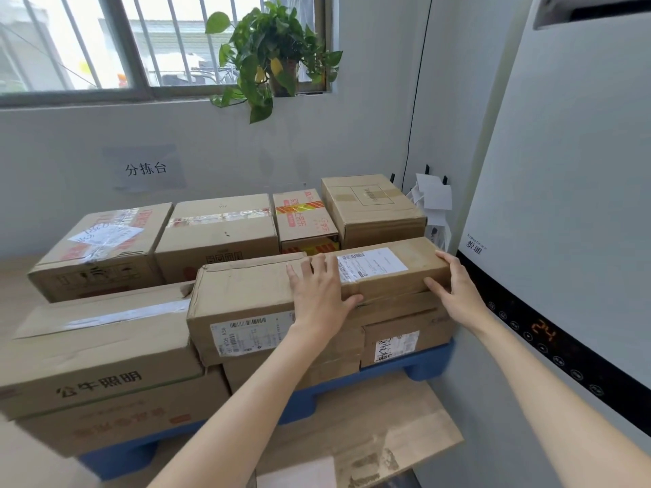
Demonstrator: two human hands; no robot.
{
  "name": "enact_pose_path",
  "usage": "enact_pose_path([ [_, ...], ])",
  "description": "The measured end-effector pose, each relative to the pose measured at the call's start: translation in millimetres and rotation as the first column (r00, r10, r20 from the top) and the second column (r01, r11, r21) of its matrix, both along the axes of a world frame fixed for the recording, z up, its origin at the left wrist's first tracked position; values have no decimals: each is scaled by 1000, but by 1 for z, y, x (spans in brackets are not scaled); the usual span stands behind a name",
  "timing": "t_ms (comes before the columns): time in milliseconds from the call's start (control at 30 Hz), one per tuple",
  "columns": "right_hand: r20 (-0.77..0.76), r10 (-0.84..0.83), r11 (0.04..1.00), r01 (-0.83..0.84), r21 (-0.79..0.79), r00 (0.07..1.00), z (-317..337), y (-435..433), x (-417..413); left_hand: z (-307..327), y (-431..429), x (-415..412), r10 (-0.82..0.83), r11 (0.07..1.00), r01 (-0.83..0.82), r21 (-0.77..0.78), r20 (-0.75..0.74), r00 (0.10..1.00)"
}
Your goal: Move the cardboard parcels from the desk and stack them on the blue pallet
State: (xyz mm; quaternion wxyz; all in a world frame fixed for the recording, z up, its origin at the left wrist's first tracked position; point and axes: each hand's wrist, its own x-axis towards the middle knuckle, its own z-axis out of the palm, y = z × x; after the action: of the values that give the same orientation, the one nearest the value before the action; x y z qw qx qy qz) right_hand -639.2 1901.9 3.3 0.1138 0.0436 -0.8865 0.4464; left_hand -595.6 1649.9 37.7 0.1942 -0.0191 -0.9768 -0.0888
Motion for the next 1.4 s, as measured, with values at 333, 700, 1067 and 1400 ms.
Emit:
enact_pose_path([
  [333,36,20,1000,-20,8,999,-3,2,-5,2,4,-9,28,995,-30,94,26,999],
  [700,0,7,998,-7,-59,1000,-11,7,-8,4,4,-8,0,1000,0,-8,44,999],
  [1067,-21,-51,988,47,-145,999,-16,2,-18,12,-7,-10,-4,992,8,129,-25,1000],
  [1400,44,-216,904,217,-368,975,-33,-6,-15,12,-26,7,-198,977,206,59,-122,973],
])
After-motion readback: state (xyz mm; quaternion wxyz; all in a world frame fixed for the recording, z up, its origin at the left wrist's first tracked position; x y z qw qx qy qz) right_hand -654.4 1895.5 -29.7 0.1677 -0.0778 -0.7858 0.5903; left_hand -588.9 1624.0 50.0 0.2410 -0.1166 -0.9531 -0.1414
